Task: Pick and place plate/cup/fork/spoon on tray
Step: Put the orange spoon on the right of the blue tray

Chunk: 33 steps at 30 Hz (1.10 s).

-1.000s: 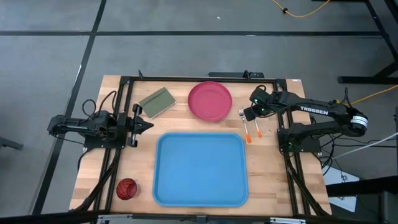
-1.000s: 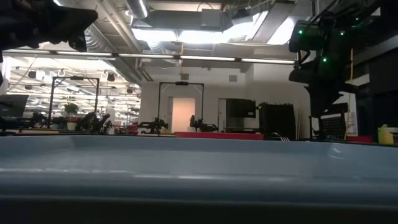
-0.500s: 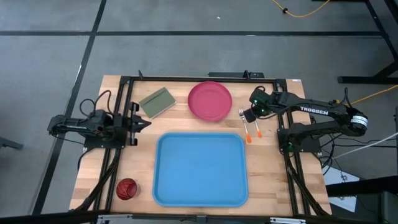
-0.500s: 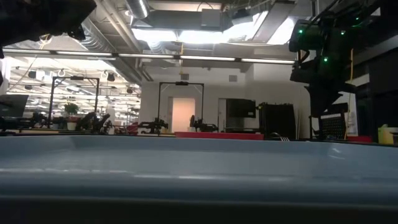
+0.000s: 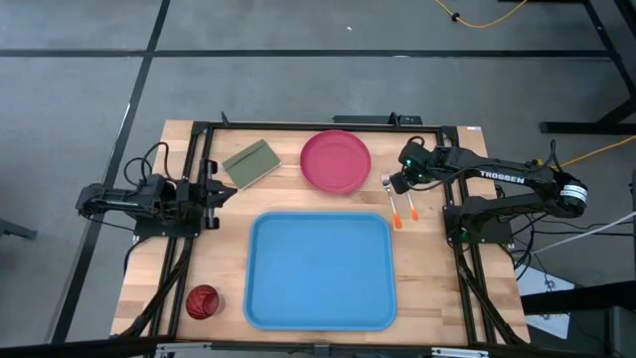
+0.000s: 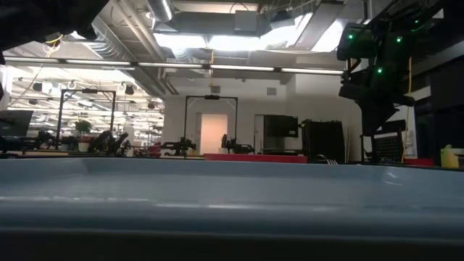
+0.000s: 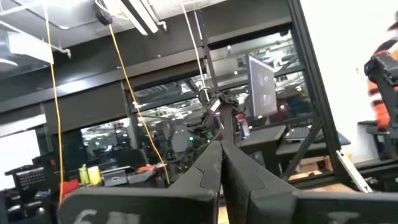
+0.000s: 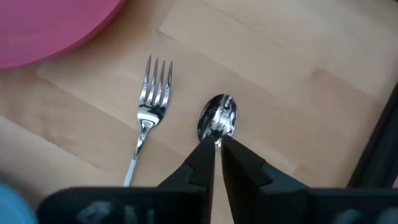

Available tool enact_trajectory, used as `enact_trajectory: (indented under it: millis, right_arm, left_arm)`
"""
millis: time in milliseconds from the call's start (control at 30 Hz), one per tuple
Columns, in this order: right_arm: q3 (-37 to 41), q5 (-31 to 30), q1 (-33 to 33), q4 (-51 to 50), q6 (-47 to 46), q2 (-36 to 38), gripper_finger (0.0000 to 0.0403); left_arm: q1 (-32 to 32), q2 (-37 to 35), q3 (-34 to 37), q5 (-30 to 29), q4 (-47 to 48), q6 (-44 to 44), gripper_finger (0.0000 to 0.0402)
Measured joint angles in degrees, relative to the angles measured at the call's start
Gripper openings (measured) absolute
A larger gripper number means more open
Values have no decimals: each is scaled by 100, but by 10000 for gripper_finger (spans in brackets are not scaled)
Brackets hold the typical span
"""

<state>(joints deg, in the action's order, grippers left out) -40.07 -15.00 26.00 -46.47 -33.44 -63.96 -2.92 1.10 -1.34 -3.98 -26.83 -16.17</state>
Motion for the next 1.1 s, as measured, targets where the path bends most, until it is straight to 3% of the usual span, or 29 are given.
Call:
enact_trajectory:
  millis: [200,367,633,833,1100]
  right_arm:
    - [0,84,0,21,89,-1,35]
    - [2,743,1,11,236,-2,39]
    - [348,1640,0,14,185,-2,102]
    - [699,1219,1,-15,-769,-7,141]
    - [1090,1007,2,758,-846,-7,145]
  left_arm:
    - [0,0,0,-1,9,-97,0]
    - [0,1,0,-1,13,-100,0]
    - [0,0,-2,-1,24,-103,0]
    - [2,0,-2,-1,24,-120,0]
    - [0,0,-7,-1,24,-390,0]
